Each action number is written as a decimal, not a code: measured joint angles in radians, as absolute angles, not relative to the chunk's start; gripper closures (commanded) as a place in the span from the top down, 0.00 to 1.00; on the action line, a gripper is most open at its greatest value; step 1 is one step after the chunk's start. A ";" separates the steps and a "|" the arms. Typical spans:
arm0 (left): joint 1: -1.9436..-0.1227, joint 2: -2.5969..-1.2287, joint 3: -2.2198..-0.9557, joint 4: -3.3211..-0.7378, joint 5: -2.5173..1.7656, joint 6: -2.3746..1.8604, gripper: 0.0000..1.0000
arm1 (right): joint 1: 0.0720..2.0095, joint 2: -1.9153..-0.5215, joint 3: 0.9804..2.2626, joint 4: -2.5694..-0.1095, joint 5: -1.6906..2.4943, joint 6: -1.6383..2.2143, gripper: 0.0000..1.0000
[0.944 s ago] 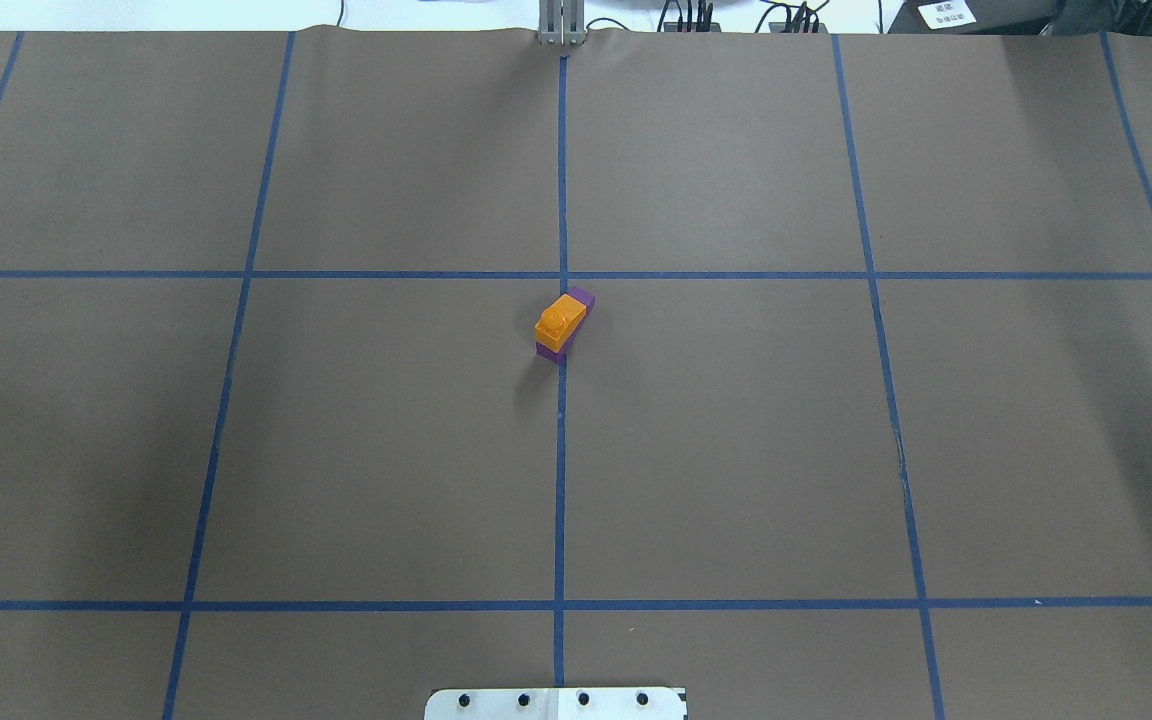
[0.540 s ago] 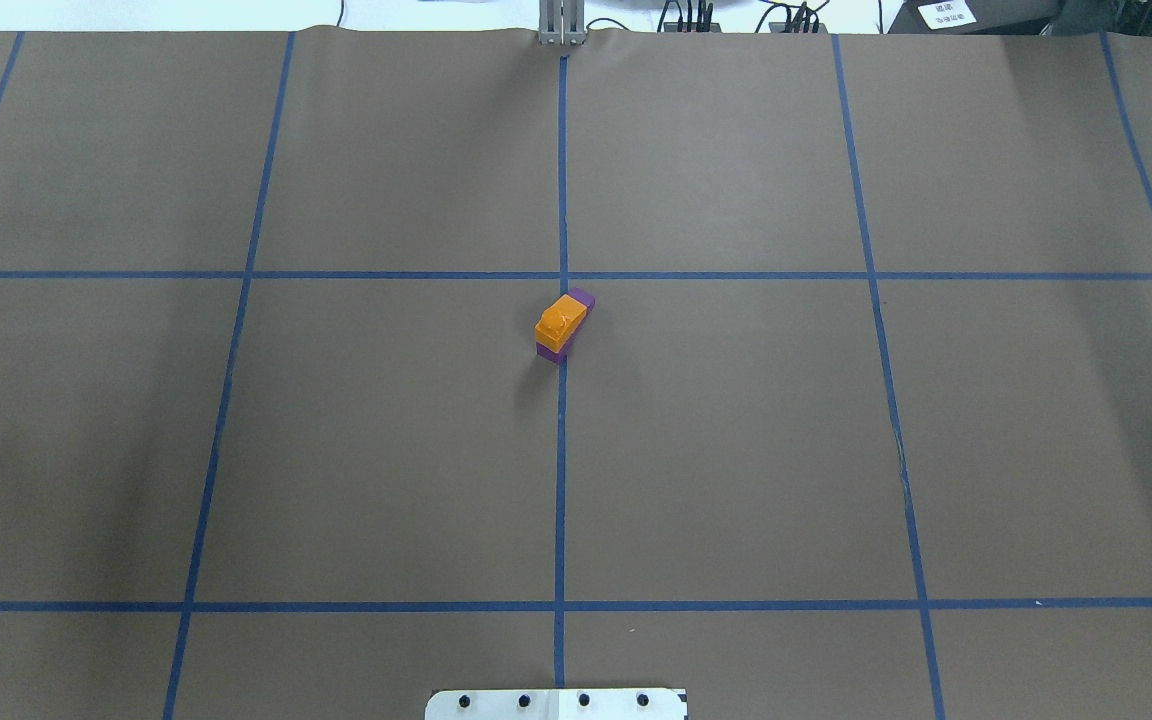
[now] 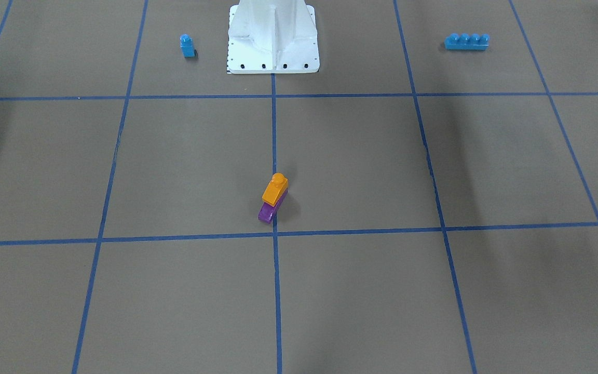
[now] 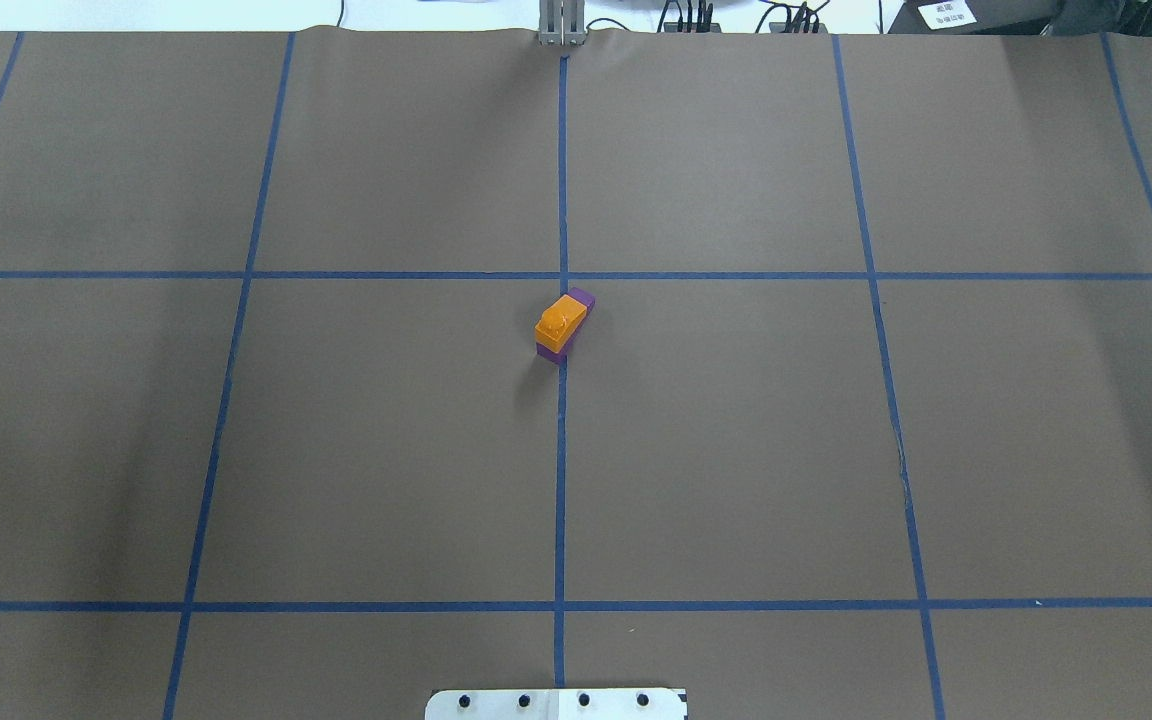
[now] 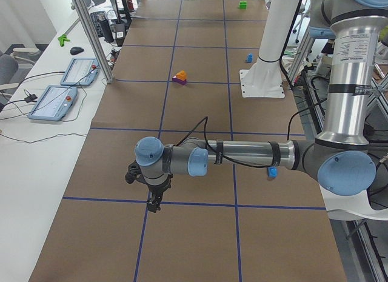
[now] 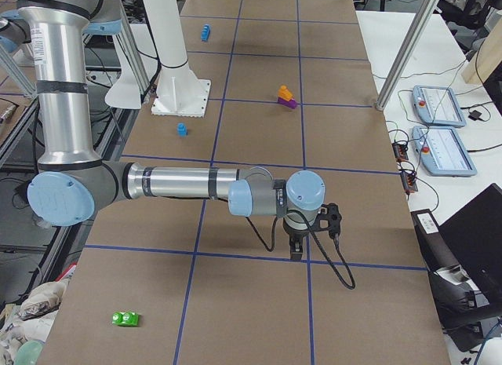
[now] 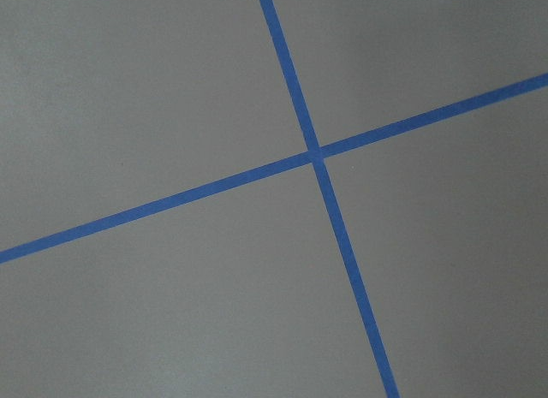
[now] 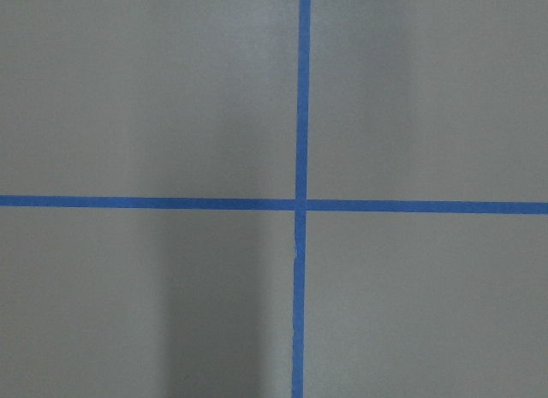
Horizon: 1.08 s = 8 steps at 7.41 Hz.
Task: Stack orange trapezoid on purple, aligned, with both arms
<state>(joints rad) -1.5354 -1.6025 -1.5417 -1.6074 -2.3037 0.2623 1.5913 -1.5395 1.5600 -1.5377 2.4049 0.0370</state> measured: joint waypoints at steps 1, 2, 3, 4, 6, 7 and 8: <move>-1.535 -1.604 -1.542 -1.608 -2.304 0.262 1.00 | 1.599 -1.554 1.559 -1.538 2.407 0.037 1.00; -1.535 -1.606 -1.542 -1.608 -2.304 0.262 1.00 | 1.608 -1.571 1.559 -1.537 2.411 0.037 1.00; -1.535 -1.609 -1.541 -1.607 -2.304 0.262 1.00 | 1.615 -1.581 1.561 -1.536 2.412 0.037 1.00; -1.534 -1.612 -1.541 -1.607 -2.304 0.262 1.00 | 1.619 -1.584 1.565 -1.535 2.413 0.038 1.00; -1.535 -1.612 -1.540 -1.606 -2.304 0.261 1.00 | 1.621 -1.583 1.569 -1.534 2.413 0.038 1.00; -1.535 -1.611 -1.540 -1.606 -2.304 0.261 1.00 | 1.621 -1.584 1.571 -1.534 2.413 0.038 1.00; -1.535 -1.610 -1.540 -1.606 -2.304 0.261 1.00 | 1.621 -1.585 1.572 -1.533 2.413 0.038 1.00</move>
